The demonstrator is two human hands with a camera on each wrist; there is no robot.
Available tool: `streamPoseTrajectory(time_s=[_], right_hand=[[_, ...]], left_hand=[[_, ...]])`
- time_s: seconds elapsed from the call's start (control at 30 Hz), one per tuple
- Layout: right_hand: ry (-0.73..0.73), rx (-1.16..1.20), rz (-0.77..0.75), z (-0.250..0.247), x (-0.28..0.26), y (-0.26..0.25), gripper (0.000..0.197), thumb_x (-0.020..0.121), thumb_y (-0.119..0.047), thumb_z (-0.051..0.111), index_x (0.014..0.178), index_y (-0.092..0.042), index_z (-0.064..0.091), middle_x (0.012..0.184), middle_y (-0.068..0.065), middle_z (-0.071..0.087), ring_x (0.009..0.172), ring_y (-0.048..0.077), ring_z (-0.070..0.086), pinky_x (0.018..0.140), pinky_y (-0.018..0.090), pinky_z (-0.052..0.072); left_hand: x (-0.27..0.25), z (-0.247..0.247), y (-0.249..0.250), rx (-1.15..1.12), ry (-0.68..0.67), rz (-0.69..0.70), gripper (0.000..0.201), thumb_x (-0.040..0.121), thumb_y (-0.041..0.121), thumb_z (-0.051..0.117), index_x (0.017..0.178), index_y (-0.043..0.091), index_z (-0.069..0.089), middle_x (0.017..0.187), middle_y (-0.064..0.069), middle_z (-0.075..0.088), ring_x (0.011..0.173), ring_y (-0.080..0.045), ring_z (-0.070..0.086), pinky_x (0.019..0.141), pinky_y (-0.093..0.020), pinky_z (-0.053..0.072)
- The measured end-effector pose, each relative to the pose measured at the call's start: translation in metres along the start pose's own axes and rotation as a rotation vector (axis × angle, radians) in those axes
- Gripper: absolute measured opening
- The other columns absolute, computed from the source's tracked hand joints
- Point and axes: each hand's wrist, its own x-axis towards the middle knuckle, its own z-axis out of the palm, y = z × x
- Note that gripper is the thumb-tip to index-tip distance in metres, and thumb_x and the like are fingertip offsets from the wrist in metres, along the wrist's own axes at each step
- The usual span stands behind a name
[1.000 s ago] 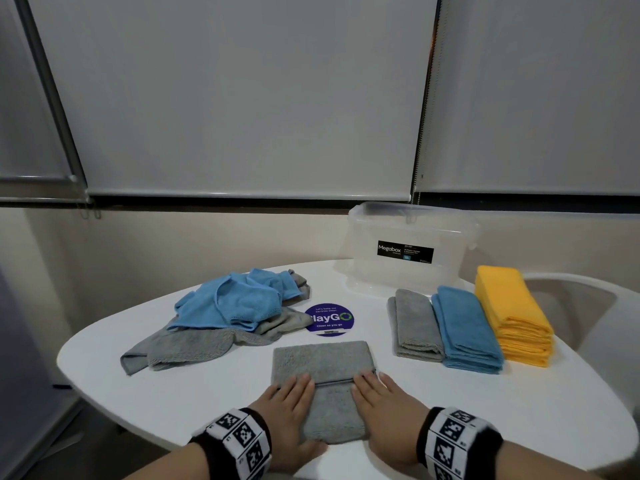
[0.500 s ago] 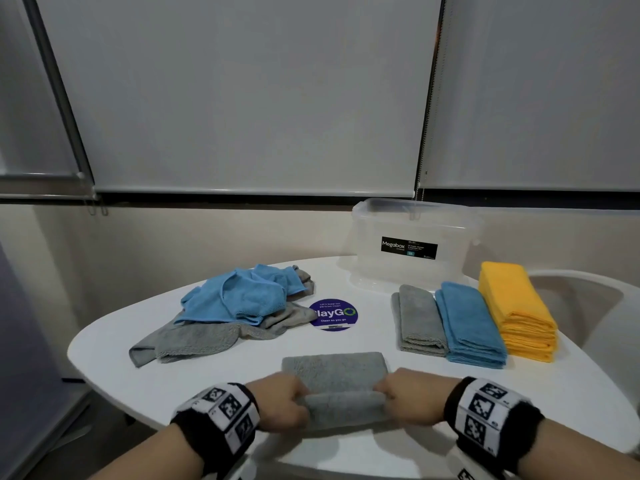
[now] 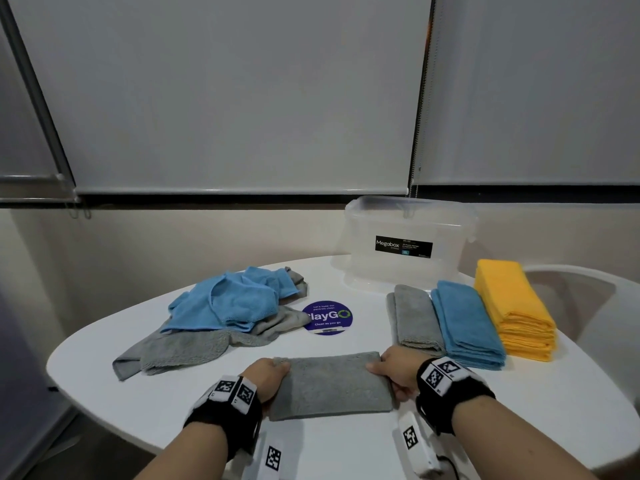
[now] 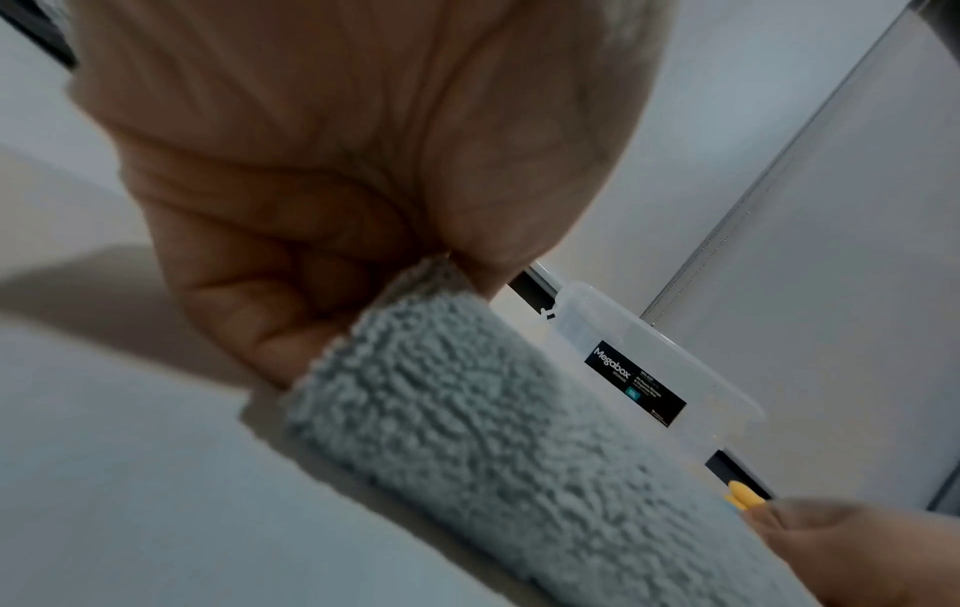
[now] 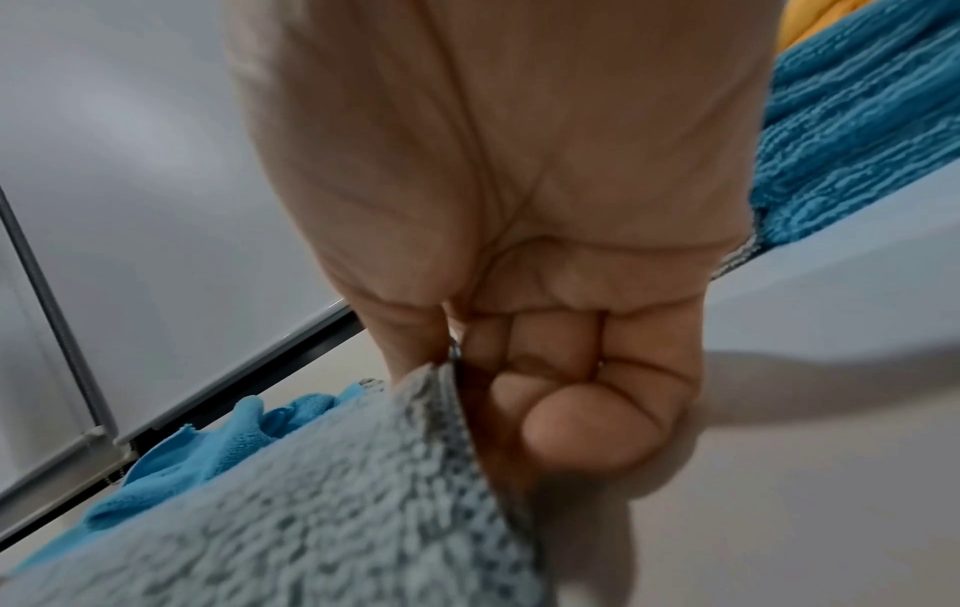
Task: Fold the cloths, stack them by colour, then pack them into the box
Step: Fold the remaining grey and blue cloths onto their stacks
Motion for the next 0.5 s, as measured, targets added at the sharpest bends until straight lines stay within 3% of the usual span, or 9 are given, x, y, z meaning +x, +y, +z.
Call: streamPoseTrajectory(time_s=[0.13, 0.2, 0.37, 0.43, 0.5], right_hand=[[0.020, -0.050, 0.048, 0.002, 0.007, -0.006, 0.037, 0.095, -0.037, 0.051, 0.073, -0.007, 0.053, 0.046, 0.005, 0.051, 0.042, 0.020, 0.049, 0.047, 0.026, 0.042], [0.034, -0.107, 0.057, 0.002, 0.006, -0.011, 0.037, 0.097, -0.034, 0.049, 0.068, -0.011, 0.049, 0.053, 0.003, 0.050, 0.047, 0.017, 0.047, 0.050, 0.024, 0.040], [0.082, -0.223, 0.045, 0.001, 0.005, -0.018, 0.040, 0.099, -0.033, 0.044, 0.065, -0.013, 0.040, 0.063, 0.002, 0.042, 0.054, 0.014, 0.040, 0.054, 0.024, 0.036], [0.066, -0.230, 0.063, 0.002, 0.005, -0.020, 0.036, 0.098, -0.031, 0.046, 0.066, -0.015, 0.043, 0.067, 0.001, 0.045, 0.059, 0.014, 0.045, 0.069, 0.026, 0.046], [0.039, -0.173, 0.063, 0.002, 0.008, -0.017, 0.021, 0.096, -0.028, 0.050, 0.083, -0.015, 0.059, 0.081, 0.001, 0.057, 0.078, 0.020, 0.058, 0.087, 0.031, 0.052]], left_hand=[[0.002, 0.002, 0.010, 0.109, 0.023, -0.006, 0.047, 0.105, 0.033, 0.026, 0.132, 0.004, 0.050, 0.140, -0.015, 0.049, 0.128, -0.026, 0.047, 0.103, -0.028, 0.032], [0.004, 0.003, 0.013, 0.082, 0.057, -0.017, 0.045, 0.106, 0.027, 0.022, 0.140, 0.005, 0.041, 0.147, -0.014, 0.041, 0.135, -0.026, 0.040, 0.108, -0.027, 0.027], [0.010, 0.005, 0.015, 0.082, 0.068, -0.022, 0.043, 0.105, 0.019, 0.021, 0.144, 0.010, 0.036, 0.150, -0.013, 0.037, 0.137, -0.026, 0.037, 0.111, -0.029, 0.026], [0.010, 0.007, 0.015, 0.140, 0.073, -0.034, 0.042, 0.105, 0.021, 0.024, 0.142, 0.007, 0.039, 0.146, -0.014, 0.041, 0.134, -0.026, 0.041, 0.108, -0.029, 0.030], [0.011, 0.010, 0.012, 0.140, 0.092, -0.066, 0.041, 0.103, 0.027, 0.033, 0.133, 0.001, 0.044, 0.136, -0.017, 0.051, 0.125, -0.029, 0.050, 0.100, -0.031, 0.039]])
